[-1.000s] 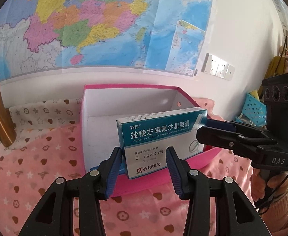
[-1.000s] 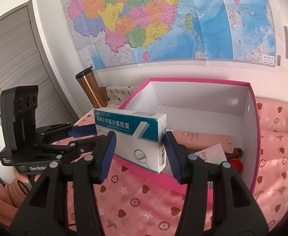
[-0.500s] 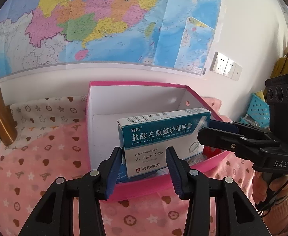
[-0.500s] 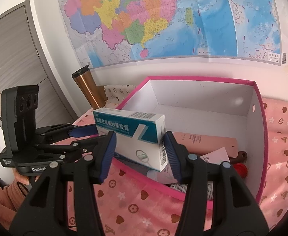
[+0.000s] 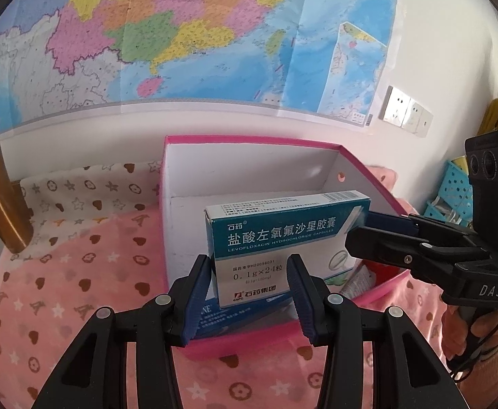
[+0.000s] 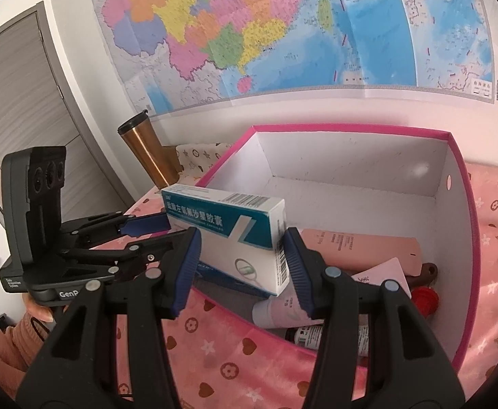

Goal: Organize rigid objects
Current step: 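Lower the medicine box into the pink box and open the right gripper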

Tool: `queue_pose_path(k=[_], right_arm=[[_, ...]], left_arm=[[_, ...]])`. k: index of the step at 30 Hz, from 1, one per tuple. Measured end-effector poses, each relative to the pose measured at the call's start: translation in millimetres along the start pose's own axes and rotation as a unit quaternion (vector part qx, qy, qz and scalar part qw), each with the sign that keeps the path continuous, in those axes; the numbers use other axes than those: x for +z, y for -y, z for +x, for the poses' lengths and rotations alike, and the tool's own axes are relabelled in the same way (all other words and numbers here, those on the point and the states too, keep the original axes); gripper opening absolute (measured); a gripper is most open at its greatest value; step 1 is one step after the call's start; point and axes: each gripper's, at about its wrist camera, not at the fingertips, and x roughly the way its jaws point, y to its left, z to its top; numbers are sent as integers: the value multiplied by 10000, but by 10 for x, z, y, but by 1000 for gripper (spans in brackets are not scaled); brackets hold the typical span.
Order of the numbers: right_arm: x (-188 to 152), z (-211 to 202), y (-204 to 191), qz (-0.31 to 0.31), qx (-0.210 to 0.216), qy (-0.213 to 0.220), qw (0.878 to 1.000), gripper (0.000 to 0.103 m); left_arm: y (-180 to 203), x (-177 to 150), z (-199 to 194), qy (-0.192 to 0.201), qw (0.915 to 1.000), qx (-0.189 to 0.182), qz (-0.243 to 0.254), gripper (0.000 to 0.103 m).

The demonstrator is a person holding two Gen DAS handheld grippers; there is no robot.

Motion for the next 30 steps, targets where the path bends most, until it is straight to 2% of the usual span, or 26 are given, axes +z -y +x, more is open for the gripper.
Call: queue_pose_path(k=[8, 25, 30], right_arm=[[-9, 156, 72, 146, 58, -166, 9997, 53], [-30, 299, 254, 612, 44, -345, 9975, 53], [-69, 322, 245, 544, 103, -434, 9975, 53]], left_arm=[[-85, 6, 113, -127, 9999, 100, -62, 46], [-111, 42, 127, -96, 9995, 272, -105, 48], [-99, 35, 116, -100, 9995, 280, -64, 48]])
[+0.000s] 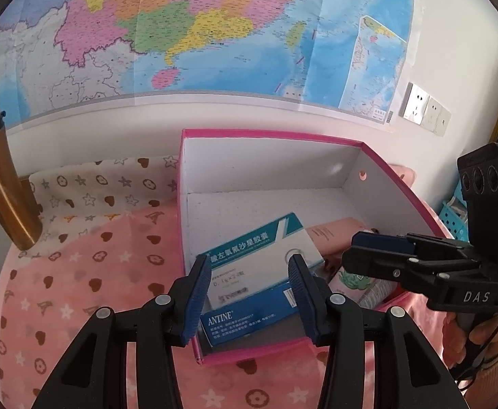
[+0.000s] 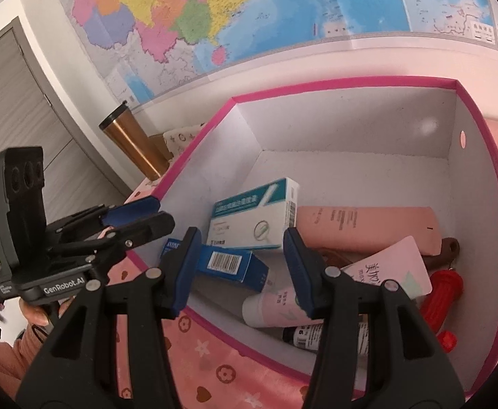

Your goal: Organize rigid objects

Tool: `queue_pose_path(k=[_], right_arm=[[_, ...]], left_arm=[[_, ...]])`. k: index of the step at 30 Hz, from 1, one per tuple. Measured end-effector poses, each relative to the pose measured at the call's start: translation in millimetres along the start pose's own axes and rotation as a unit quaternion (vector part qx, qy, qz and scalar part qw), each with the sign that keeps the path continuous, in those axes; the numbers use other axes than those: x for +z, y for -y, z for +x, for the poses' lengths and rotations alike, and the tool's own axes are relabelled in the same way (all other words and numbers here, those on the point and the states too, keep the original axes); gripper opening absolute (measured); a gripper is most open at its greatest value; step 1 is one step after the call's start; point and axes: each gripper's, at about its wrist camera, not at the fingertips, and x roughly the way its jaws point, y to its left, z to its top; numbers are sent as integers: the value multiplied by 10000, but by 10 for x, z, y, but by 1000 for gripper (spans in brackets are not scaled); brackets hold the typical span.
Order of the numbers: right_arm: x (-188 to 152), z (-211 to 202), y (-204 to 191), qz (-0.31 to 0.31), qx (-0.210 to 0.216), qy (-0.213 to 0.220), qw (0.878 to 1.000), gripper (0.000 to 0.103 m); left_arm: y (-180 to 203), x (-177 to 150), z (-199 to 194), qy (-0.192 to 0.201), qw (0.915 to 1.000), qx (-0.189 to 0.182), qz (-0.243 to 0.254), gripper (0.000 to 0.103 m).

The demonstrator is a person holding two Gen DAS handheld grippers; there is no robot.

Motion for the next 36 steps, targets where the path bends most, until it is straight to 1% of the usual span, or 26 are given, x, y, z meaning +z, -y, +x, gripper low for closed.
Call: queue_pose_path(k=[6, 9, 12, 14, 15, 17, 18, 19, 20, 21, 22, 24, 25, 31, 36], right_arm=[[-52, -34, -43, -89, 23, 3, 10000, 53], [-79, -97, -66, -120, -28, 84, 9999, 53], [-129, -229, -105, -189, -134, 274, 9994, 54], [-178, -344, -122, -207, -227, 423, 9986, 59], [-211, -416, -134, -223, -299, 522, 9979, 63], [-283, -539, -156, -265, -436, 669, 9965, 66], [-328, -594, -165, -294, -524, 732, 9955, 68], [-383, -655, -167, -314, -620, 805, 9943, 75], [-446, -714, -163, -309, -721, 875, 9931, 80], [-502, -763, -161, -317, -812, 933, 9918, 88], [-569, -815, -154, -340, -916, 995, 9902, 92], [-713, -897, -160, -389, -1146, 1102, 9865, 94], [-761, -921, -160, -378, -1211, 1092, 9859, 95], [-1038, -927, -203, -390, -1541, 935, 9829, 95], [-1159, -904, -224, -324, -1550, 828, 9839, 95]], left_arm=[[42, -61, -57, 32, 10000, -33, 41, 49], [102, -116, -147, 161, 9998, -58, 92, 56], [199, -181, -252, 298, 9994, -44, 197, 64], [274, -235, -320, 372, 9990, -38, 258, 70], [302, -255, -349, 408, 9988, -21, 279, 73], [361, -315, -421, 494, 9983, -16, 309, 82], [389, -350, -459, 535, 9981, -22, 301, 88], [419, -389, -493, 566, 9979, -31, 305, 93], [451, -416, -516, 568, 9978, -38, 329, 96], [487, -453, -542, 568, 9978, -19, 349, 102], [509, -487, -565, 583, 9977, 12, 352, 103], [554, -559, -583, 543, 9978, 46, 368, 103], [571, -593, -577, 494, 9982, 52, 344, 103], [628, -788, -550, 291, 9993, 154, 197, 103], [650, -889, -552, 226, 9993, 295, 106, 103]])
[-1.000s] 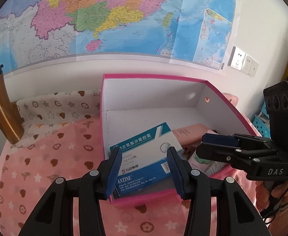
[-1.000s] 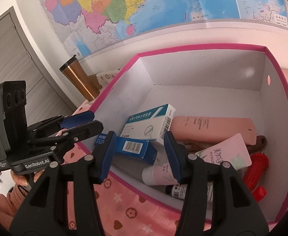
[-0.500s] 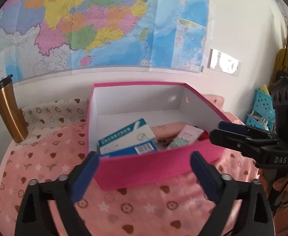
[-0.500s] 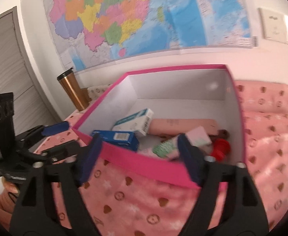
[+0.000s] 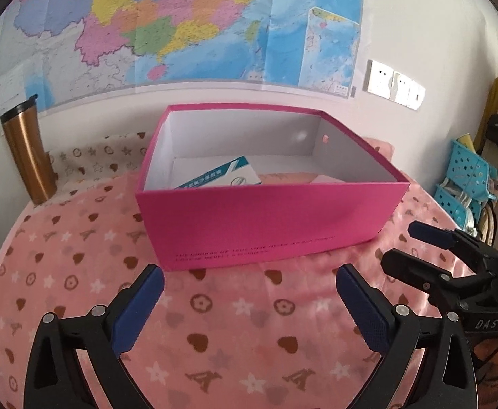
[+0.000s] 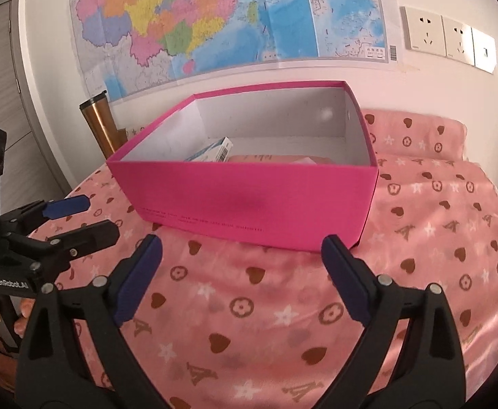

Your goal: Organize rigid objects

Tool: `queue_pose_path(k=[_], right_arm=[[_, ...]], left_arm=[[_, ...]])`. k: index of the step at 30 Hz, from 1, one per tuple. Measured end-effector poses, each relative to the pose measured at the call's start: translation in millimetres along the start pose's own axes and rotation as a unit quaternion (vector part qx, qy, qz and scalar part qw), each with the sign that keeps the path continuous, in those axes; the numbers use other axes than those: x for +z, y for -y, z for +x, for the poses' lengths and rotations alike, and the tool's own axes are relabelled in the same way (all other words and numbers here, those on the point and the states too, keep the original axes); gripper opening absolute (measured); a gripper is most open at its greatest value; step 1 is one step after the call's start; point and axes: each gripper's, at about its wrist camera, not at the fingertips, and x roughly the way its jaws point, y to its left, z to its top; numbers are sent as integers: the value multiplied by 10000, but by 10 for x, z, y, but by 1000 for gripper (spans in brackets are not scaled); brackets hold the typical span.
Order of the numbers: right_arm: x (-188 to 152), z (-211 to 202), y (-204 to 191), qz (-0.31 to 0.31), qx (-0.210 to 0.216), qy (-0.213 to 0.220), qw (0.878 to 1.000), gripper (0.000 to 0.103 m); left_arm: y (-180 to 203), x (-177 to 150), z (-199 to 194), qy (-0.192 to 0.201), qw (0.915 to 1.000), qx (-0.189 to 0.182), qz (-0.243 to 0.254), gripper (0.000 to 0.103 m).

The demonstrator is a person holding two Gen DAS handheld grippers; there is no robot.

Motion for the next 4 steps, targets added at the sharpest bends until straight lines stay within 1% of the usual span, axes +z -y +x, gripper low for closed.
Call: queue_pose_path(k=[2, 4], right_arm=[[-29, -14, -28, -48, -47, 15, 10000, 95], [-53, -21, -41, -44, -27, 3, 10000, 95]], left_arm=[[15, -24, -5, -20, 10000, 34, -4, 103], [33, -45, 1, -43, 9999, 155, 9, 103]])
